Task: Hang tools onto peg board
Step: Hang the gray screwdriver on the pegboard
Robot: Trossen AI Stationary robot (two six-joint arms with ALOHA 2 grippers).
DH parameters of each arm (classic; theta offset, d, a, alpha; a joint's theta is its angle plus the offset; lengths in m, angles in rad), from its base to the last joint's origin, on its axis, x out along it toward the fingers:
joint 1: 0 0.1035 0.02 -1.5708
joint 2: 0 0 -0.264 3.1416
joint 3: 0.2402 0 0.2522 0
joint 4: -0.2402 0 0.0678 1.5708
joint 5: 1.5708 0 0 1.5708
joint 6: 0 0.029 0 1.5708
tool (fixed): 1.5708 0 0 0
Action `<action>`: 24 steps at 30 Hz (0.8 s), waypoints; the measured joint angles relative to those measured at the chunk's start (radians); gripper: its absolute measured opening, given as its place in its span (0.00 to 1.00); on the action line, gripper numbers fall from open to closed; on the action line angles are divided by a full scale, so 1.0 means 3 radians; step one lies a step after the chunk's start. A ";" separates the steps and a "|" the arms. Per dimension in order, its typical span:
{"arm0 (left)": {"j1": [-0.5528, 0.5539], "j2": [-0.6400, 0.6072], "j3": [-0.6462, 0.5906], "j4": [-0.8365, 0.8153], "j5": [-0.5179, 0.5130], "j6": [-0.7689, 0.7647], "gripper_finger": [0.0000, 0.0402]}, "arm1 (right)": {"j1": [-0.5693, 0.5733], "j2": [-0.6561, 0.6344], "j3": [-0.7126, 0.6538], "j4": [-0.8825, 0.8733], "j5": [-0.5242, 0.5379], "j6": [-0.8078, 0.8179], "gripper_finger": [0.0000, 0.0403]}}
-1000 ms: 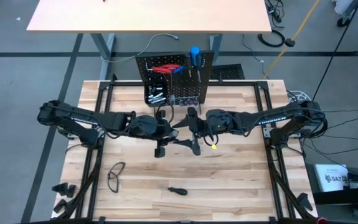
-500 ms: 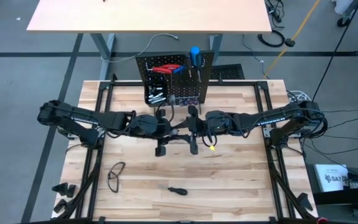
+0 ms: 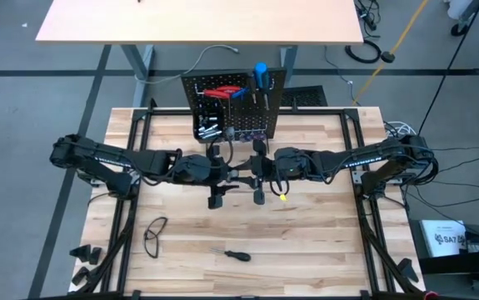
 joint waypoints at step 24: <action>-0.0231 -0.1259 -0.0513 -0.0664 -0.1073 -0.0338 0.65 | -0.0102 0.0218 -0.0001 0.0430 0.0840 -0.0550 0.24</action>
